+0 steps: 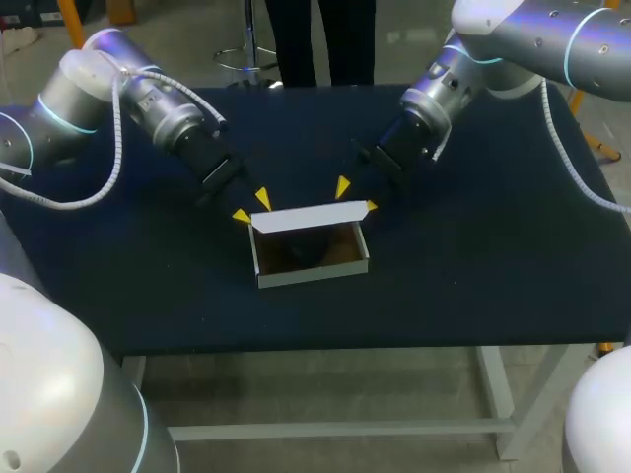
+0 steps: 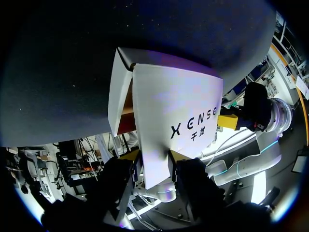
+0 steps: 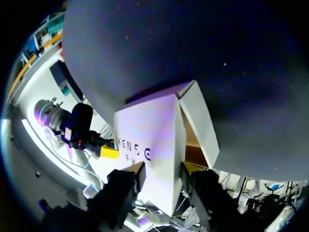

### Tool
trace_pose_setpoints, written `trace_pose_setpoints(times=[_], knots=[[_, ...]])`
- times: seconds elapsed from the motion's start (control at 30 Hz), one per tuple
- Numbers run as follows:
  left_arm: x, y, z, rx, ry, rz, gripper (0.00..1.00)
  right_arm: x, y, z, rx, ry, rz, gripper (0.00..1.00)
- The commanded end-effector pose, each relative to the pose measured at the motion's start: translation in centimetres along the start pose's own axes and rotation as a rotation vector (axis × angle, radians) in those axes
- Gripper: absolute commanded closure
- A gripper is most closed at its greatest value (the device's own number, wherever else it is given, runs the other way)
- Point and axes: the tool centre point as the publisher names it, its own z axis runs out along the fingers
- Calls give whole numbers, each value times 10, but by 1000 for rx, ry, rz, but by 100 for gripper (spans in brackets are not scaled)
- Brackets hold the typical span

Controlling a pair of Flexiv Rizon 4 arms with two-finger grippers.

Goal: Assemble the packaging by folding the flat box into shape, placing the metal phone stand inside, and closing the box properly

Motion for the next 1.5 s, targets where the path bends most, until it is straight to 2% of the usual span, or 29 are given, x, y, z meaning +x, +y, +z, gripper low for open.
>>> trace_pose_setpoints(times=[0.03,1.5], knots=[[2,-5,-1,-10,1,-5,62,2,0,1,0,-1,-1,49],[0,-14,5,-13,-10,-14,63,-8,-3,8,-5,-7,10,48]])
